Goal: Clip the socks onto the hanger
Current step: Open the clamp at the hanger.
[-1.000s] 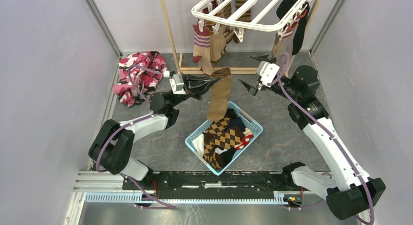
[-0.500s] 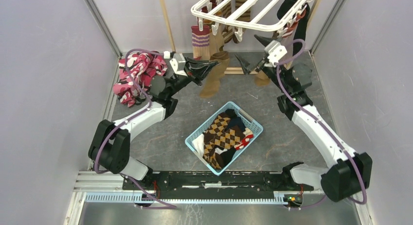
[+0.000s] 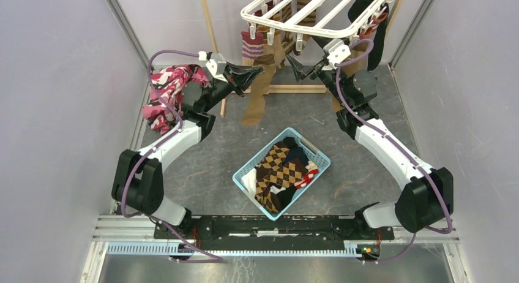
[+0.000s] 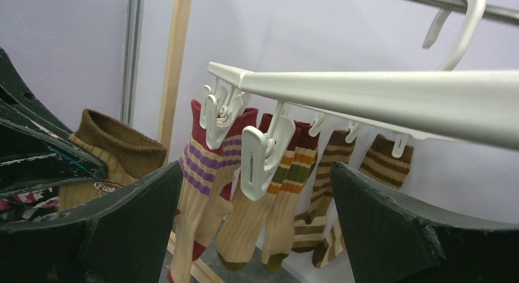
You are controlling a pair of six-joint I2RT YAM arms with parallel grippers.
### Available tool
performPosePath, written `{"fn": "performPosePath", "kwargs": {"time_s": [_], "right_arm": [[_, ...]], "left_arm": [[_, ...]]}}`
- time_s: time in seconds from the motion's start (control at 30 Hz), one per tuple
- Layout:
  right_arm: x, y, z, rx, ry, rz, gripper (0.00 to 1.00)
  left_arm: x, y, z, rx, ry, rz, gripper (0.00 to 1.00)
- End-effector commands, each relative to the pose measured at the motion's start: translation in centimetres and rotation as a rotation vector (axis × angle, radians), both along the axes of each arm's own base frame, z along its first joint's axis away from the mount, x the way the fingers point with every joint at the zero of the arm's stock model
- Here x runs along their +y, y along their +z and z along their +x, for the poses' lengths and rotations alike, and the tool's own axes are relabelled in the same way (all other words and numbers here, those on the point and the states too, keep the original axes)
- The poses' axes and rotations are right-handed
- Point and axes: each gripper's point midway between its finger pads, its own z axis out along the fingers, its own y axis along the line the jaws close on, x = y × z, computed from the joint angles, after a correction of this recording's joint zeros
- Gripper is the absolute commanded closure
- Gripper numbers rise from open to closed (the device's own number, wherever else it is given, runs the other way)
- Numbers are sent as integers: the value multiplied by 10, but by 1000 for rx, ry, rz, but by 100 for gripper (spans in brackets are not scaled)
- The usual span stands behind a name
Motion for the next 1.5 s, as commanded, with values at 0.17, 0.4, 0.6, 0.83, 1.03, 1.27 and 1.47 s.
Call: {"fn": "performPosePath", "kwargs": {"time_s": [0.17,0.4,0.6,0.83,1.03,1.27,1.47], "right_arm": [[4,22,10,-41,18,134,6],[17,26,14,-72,81,139,8],[18,32,16,-106,97,157,11],[20,40,18,-105,120,197,17],[19,42,14,-111,128,202,23],[19,42,12,-97,137,218,28],[18,44,12,-86,140,236,32]], "left_arm": [[-2,15,23,-6,-50,-19,98],[-2,18,36,-6,-62,-31,98],[-1,22,43,-9,-62,-39,98],[-1,23,49,-6,-65,-49,98],[-2,24,51,-5,-73,-58,98],[-4,26,52,-6,-89,-68,98],[-4,25,50,-4,-94,-67,98]]}}
